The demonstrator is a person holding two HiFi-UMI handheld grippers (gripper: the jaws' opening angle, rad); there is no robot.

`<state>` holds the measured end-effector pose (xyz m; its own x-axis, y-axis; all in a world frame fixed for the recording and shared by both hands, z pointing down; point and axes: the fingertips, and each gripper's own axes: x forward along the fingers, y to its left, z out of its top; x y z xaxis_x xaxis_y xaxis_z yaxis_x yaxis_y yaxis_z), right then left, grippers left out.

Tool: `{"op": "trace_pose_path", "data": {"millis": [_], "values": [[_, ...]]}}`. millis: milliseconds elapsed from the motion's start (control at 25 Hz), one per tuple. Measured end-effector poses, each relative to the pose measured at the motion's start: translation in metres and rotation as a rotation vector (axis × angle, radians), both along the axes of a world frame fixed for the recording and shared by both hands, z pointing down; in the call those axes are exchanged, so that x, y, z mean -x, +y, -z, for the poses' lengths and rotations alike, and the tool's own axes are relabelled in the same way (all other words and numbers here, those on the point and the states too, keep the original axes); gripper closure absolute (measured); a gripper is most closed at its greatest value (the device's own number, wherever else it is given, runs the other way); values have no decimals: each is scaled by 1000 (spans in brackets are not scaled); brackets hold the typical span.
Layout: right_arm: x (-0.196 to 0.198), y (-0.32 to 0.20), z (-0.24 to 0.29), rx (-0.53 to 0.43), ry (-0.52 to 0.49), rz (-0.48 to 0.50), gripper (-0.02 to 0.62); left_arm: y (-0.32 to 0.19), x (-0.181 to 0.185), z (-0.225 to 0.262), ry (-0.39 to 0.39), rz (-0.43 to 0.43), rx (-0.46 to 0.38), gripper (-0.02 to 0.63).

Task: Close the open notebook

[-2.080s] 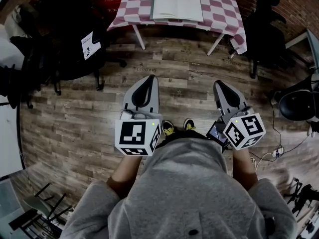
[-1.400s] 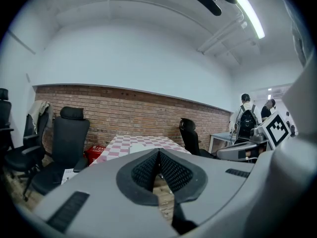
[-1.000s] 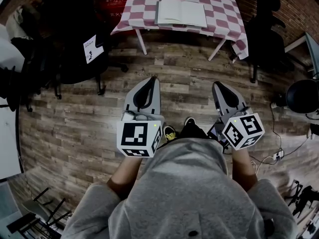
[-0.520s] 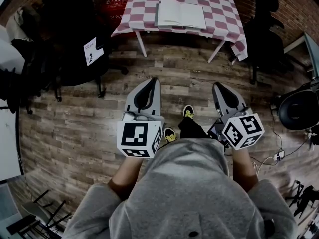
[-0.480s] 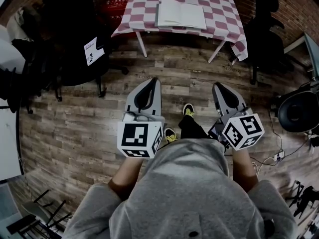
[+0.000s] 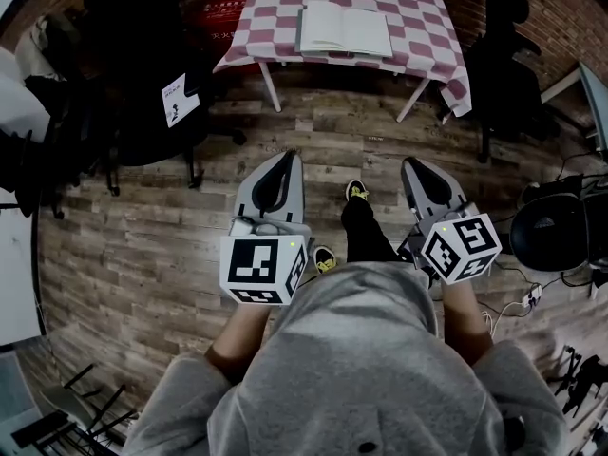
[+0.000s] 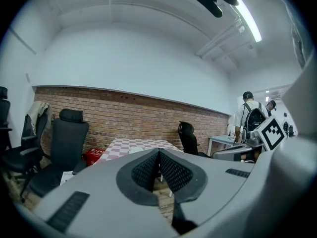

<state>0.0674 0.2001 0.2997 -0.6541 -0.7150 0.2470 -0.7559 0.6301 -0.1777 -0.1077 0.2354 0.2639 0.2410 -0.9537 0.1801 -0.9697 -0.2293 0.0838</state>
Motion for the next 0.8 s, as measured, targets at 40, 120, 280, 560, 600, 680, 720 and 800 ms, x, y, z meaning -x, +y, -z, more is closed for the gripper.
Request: {"op": "trace_pose_path", "data": {"millis": [40, 120, 280, 560, 600, 680, 720, 800], "values": [[0, 0, 0, -3, 2, 2, 560, 0, 0, 0, 0, 2, -2, 595], [0, -2, 1, -9, 1, 2, 560, -1, 1, 1, -1, 5, -5, 595], [-3, -9, 3, -16, -6, -1, 560, -7, -1, 1, -7, 6, -8, 595], [-4, -25, -3, -4, -9, 3, 560, -24, 0, -1, -12, 8, -2, 595], [-3, -28, -4, -2, -9, 4, 560, -27, 0, -2, -12, 9, -1, 595], [-1, -35, -6, 3, -12, 7, 560, -33, 2, -4, -14, 12, 3, 595], [0, -39, -7, 5, -13, 9, 560, -37, 3, -4, -15, 15, 5, 595], [3, -47, -8, 9, -12, 14, 560, -44, 6, -5, -17, 19, 9, 595]]}}
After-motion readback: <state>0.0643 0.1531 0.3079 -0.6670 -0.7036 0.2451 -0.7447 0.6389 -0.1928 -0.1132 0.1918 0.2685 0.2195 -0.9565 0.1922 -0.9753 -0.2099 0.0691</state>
